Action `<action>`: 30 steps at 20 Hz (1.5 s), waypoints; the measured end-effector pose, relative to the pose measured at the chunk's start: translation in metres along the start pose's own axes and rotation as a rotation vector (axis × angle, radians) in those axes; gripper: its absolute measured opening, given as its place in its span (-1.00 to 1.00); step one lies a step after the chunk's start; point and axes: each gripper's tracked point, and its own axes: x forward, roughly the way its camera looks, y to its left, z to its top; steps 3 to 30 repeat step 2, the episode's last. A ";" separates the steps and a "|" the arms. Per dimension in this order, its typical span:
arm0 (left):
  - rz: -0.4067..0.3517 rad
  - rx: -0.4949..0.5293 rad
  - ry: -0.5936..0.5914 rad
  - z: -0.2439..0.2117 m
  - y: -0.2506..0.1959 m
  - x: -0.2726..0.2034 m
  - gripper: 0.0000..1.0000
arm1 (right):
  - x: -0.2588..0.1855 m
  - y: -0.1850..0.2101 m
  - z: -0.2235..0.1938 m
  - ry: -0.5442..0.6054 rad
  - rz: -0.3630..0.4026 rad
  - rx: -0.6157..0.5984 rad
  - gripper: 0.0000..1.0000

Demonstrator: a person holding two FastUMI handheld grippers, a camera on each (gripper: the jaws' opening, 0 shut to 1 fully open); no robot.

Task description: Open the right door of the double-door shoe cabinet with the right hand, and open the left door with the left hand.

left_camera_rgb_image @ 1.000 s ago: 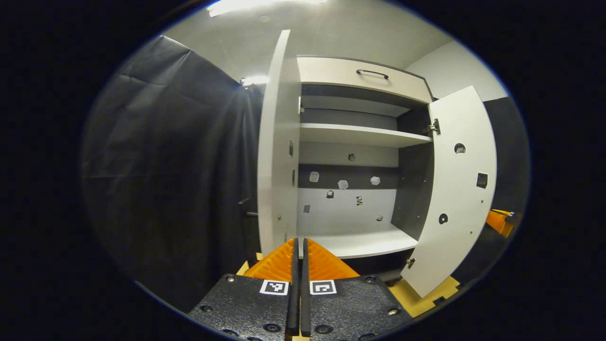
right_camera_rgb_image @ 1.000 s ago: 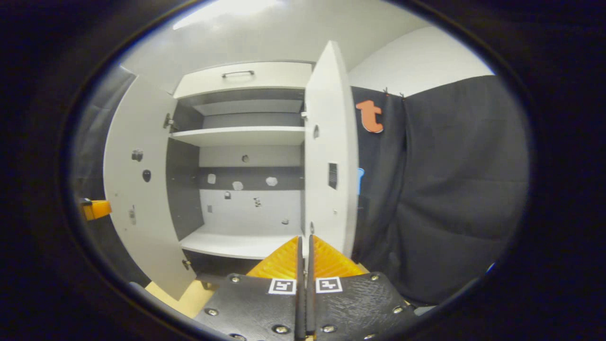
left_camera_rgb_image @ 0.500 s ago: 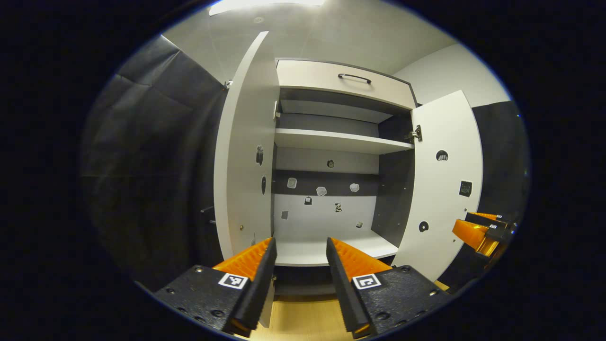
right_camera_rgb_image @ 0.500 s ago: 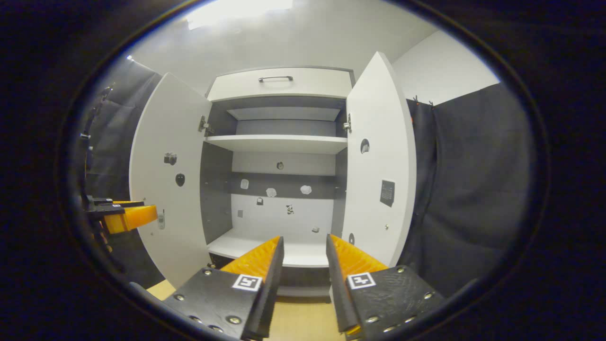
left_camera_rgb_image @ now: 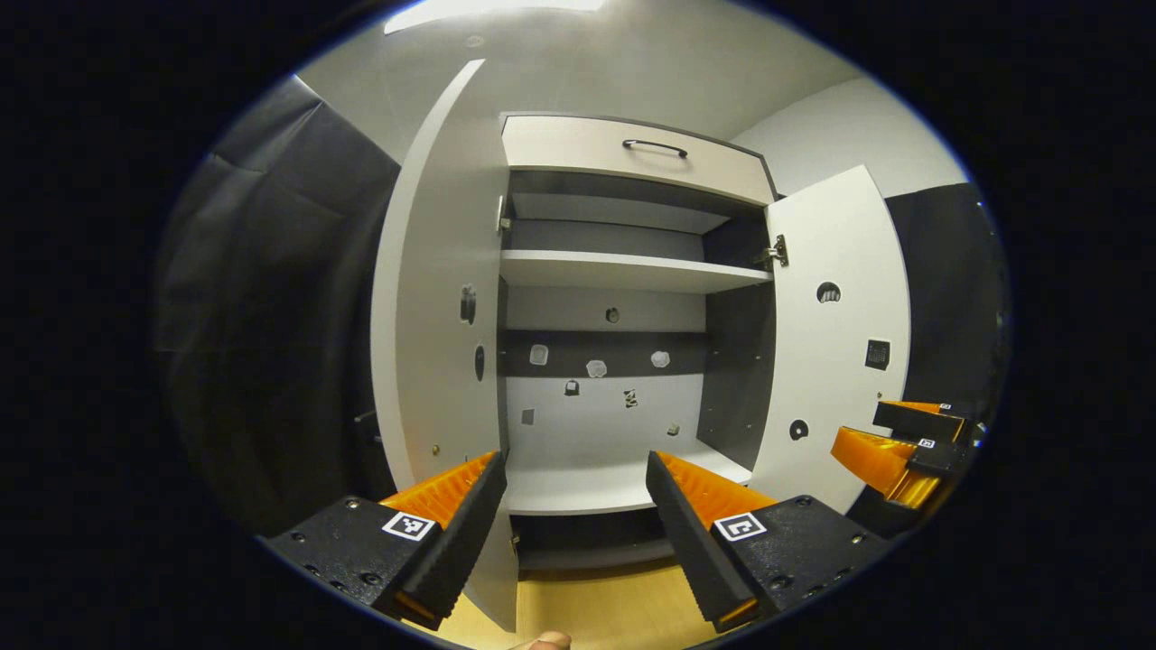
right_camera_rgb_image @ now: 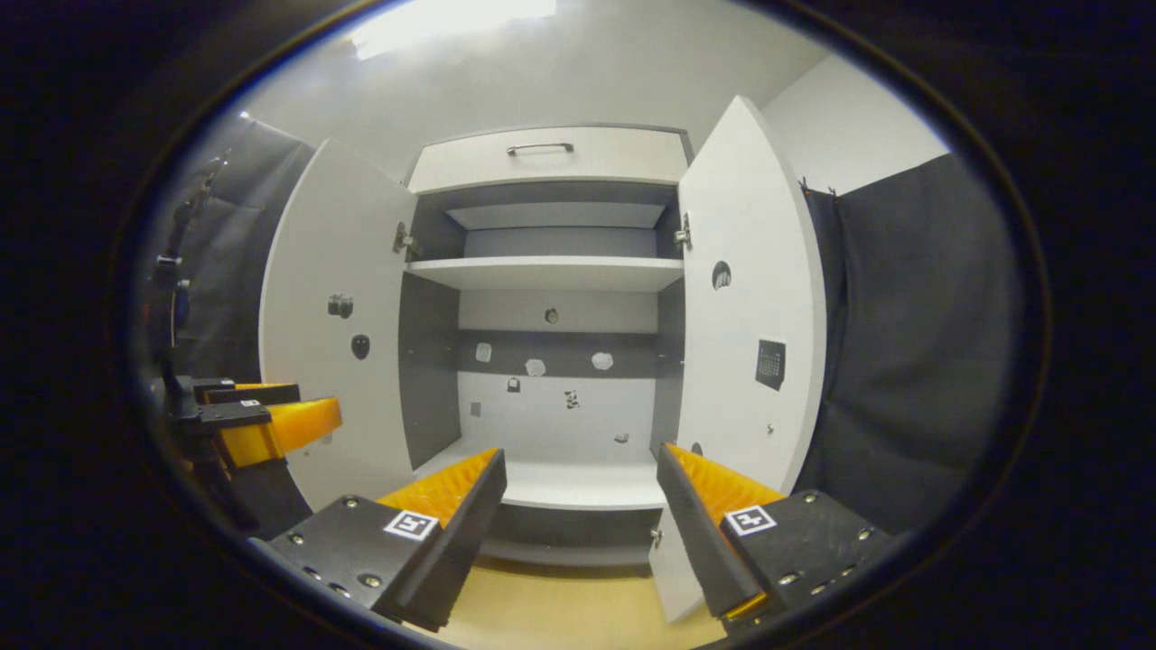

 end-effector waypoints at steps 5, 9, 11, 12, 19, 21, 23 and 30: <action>-0.023 0.015 0.005 0.001 -0.011 0.004 0.93 | -0.003 -0.006 0.001 -0.001 -0.009 0.007 0.99; -0.023 0.015 0.005 0.001 -0.011 0.004 0.93 | -0.003 -0.006 0.001 -0.001 -0.009 0.007 0.99; -0.023 0.015 0.005 0.001 -0.011 0.004 0.93 | -0.003 -0.006 0.001 -0.001 -0.009 0.007 0.99; -0.023 0.015 0.005 0.001 -0.011 0.004 0.93 | -0.003 -0.006 0.001 -0.001 -0.009 0.007 0.99; -0.023 0.015 0.005 0.001 -0.011 0.004 0.93 | -0.003 -0.006 0.001 -0.001 -0.009 0.007 0.99; -0.023 0.015 0.005 0.001 -0.011 0.004 0.93 | -0.003 -0.006 0.001 -0.001 -0.009 0.007 0.99; -0.023 0.015 0.005 0.001 -0.011 0.004 0.93 | -0.003 -0.006 0.001 -0.001 -0.009 0.007 0.99; -0.023 0.015 0.005 0.001 -0.011 0.004 0.93 | -0.003 -0.006 0.001 -0.001 -0.009 0.007 0.99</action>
